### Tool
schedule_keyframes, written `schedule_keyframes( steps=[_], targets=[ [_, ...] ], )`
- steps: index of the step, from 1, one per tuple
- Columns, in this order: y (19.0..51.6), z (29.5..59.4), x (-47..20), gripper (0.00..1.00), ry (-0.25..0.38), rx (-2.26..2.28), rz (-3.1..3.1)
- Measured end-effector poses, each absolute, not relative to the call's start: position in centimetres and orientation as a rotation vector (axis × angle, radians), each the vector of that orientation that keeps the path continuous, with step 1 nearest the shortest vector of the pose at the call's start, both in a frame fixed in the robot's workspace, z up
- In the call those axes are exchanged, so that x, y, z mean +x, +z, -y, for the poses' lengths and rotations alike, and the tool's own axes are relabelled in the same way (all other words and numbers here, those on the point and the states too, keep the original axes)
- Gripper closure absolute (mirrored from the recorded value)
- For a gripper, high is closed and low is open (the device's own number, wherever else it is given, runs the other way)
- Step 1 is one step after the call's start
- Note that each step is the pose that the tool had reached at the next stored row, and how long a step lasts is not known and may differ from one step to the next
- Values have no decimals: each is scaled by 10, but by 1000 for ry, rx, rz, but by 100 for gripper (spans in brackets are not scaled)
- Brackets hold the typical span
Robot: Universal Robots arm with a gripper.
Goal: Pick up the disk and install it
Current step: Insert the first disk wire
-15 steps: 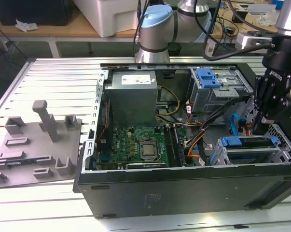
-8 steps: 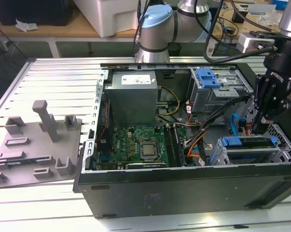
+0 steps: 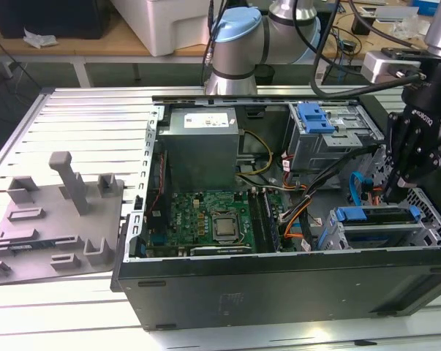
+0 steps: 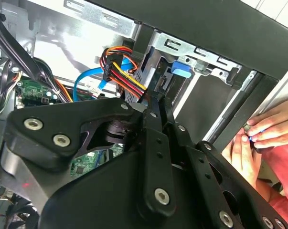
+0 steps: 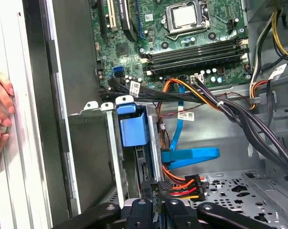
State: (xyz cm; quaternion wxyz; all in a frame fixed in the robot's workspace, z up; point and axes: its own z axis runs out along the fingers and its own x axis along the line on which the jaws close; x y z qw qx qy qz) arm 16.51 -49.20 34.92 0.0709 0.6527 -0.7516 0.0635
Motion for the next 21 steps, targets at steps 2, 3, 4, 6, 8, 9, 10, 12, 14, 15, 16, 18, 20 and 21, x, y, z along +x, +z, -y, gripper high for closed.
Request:
schedule_keyframes(
  steps=[2, 3, 4, 6, 8, 9, 10, 12, 14, 15, 16, 18, 20, 21],
  targets=[
    [349, 493, 165, 83, 189, 1976, 2253],
    [349, 494, 165, 83, 188, 1981, 2251],
    [349, 494, 165, 83, 187, 1985, 2250],
    [349, 495, 165, 83, 184, 1997, 2246],
    [349, 496, 165, 83, 182, 2007, 2242],
    [349, 497, 165, 83, 179, 2016, 2240],
    [349, 497, 165, 83, 175, 2025, 2240],
    [349, 500, 165, 83, 163, 2043, 2247],
    [349, 502, 165, 83, 154, 2052, 2253],
    [349, 503, 165, 83, 152, 2053, 2254],
    [349, 503, 165, 83, 152, 2053, 2254],
    [349, 504, 165, 83, 135, 2061, 2263],
    [349, 507, 165, 83, 114, 2070, 2273],
    [349, 509, 165, 83, 114, 2070, 2273]
  ],
)
